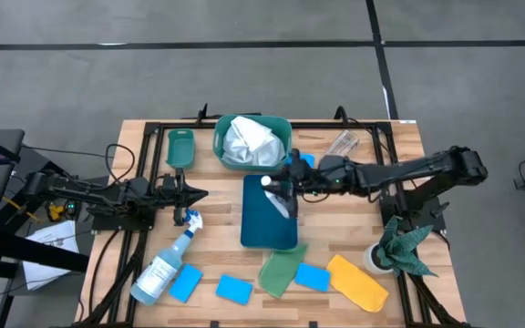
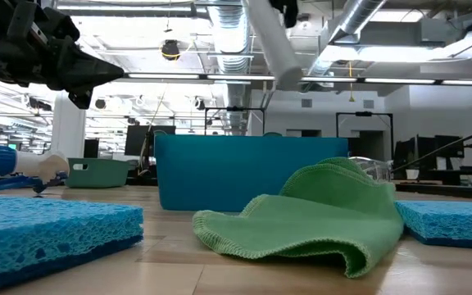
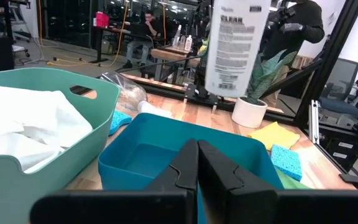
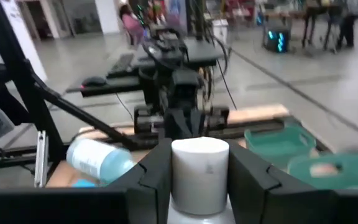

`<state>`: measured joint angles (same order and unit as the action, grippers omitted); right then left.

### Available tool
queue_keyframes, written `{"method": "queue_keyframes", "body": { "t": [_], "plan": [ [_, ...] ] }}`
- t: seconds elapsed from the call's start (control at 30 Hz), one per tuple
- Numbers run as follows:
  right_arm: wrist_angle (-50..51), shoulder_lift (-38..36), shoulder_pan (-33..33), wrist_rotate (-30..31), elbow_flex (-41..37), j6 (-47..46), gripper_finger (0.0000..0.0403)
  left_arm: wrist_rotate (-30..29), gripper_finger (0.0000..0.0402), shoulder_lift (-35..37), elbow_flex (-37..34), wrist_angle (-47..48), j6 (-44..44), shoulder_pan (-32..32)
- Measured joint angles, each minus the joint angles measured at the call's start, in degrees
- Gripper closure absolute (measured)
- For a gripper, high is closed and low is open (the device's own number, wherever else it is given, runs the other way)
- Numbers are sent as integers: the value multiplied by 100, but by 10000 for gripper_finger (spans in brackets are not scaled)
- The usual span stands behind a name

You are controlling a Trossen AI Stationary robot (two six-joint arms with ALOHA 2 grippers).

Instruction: Pick & Place Kitchen Items

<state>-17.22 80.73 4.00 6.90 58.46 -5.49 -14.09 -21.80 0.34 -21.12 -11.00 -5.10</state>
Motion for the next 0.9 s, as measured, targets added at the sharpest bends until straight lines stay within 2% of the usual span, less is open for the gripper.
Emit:
{"method": "queue_keyframes", "body": {
  "t": [0.13, 0.4, 0.67, 0.9],
  "plan": [
    [-773, 15, -293, -496, -272, 143, 295, 0, 401, 0, 0, 2, 0, 0],
    [-2395, 18, -825, -1038, -1159, 73, 295, 0, 401, 0, 0, 4, 0, 1],
    [-3819, 20, -1024, -1205, -2015, 38, 295, 0, 402, 0, 0, 6, 0, 0],
    [-4627, 20, -1157, -1239, -2683, 36, 295, 0, 401, 0, 0, 6, 0, 0]
  ]
}}
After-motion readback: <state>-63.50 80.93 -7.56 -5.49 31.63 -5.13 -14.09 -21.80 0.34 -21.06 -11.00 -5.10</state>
